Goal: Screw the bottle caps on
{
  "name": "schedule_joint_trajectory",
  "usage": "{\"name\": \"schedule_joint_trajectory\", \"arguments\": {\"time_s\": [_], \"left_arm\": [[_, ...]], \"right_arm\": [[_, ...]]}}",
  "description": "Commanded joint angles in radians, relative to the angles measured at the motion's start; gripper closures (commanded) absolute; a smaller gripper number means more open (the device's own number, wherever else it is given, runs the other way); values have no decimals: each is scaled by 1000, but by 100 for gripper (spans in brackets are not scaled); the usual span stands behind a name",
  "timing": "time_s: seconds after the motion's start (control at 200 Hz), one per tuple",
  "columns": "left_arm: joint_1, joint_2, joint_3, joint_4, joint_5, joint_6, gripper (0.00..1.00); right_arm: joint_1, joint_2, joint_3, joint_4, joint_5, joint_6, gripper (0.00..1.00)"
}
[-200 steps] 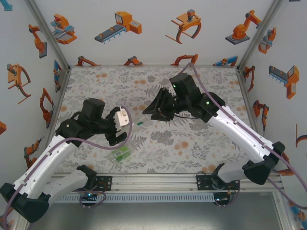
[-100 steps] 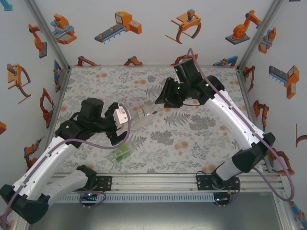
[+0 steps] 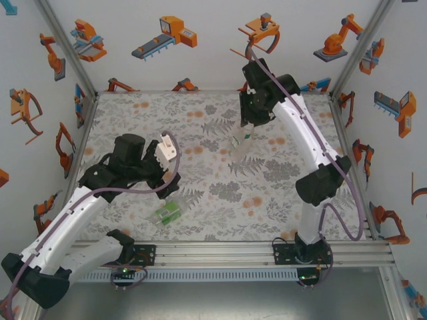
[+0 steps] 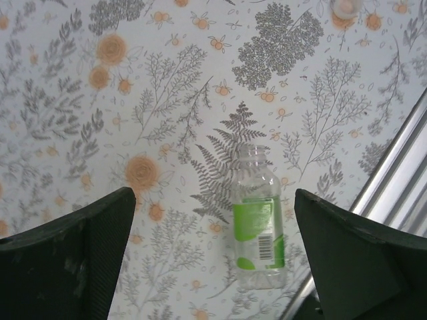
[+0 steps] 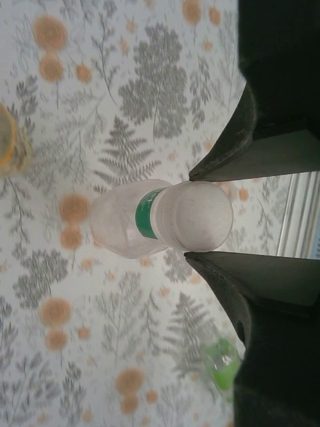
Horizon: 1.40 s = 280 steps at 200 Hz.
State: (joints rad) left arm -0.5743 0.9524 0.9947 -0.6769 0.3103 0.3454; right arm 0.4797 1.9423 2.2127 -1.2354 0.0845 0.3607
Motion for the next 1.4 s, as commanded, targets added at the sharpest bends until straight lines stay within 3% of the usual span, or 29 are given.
{"name": "schedule_joint_trajectory", "arguments": {"time_s": [0.0,0.28,0.521,0.656,0.801,1.087,1.397], "left_arm": [[16,26,60,-35,-19,-179,8],[25,46,60,-85,98,-204,14],[16,31,18,-91,114,-274,21],[-24,40,-8,-84,66,-360,20],[-55,41,-39,-82,0,-442,18],[-111,53,-119,-84,-134,-613,14],[-213,153,-181,-91,-292,-662,11]], "right_arm": [[-39,37,65,-40,58,-100,91],[-102,122,102,-15,4,-133,89],[-104,137,91,-25,-22,-136,59],[-104,132,97,-27,-19,-137,48],[-105,126,131,-32,-26,-137,42],[-104,96,235,-87,-61,-121,40],[-104,-33,145,-66,-118,-82,40]]}}
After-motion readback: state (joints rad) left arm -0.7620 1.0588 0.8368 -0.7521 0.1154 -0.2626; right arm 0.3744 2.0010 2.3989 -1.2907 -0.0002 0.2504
